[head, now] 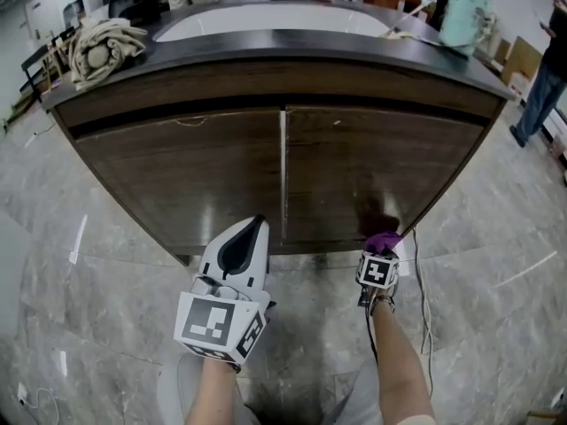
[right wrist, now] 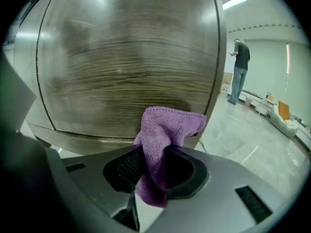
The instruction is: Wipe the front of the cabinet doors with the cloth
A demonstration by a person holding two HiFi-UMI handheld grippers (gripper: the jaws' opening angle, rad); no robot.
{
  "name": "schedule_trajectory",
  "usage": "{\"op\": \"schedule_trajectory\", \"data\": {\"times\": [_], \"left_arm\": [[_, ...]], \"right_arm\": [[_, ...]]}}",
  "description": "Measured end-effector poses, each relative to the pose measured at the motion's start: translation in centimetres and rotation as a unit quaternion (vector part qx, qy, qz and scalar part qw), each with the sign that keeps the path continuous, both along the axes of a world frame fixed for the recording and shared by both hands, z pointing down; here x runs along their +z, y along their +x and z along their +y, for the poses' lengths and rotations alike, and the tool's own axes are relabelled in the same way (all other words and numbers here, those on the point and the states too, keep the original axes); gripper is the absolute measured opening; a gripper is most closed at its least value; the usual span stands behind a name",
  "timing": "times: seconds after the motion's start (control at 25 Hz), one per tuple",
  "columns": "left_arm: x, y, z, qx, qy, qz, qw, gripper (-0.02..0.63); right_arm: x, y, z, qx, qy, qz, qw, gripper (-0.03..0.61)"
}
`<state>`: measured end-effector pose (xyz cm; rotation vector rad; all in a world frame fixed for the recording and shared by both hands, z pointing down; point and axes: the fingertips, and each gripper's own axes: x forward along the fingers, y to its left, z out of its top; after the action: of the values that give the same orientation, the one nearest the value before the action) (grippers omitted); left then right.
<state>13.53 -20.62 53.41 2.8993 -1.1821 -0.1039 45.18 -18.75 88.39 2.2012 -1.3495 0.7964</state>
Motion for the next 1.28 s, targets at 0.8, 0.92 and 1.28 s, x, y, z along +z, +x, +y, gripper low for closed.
{"op": "schedule_trajectory", "data": {"times": [0.8,0.92,1.28], "left_arm": [[-6.1,-13.5,-6.2,-0.154,0.045,0.046,0.986,0.003],[-6.2,-14.6,-6.9,-0.163,0.038,0.062,0.984,0.003],[-3.9,-19.5,-5.4,-0.204,0.12,-0.148,0.9602,0.003]], "right_arm": [[-3.6,-22.1,-8.2,-0.195,0.036,-0.069,0.978,0.115],[-3.8,-22.4,-8.8,-0.179,0.038,-0.09,0.979,0.115],[-6.3,-27.2,-9.5,-0.226,0.068,-0.096,0.967,0.115]]}}
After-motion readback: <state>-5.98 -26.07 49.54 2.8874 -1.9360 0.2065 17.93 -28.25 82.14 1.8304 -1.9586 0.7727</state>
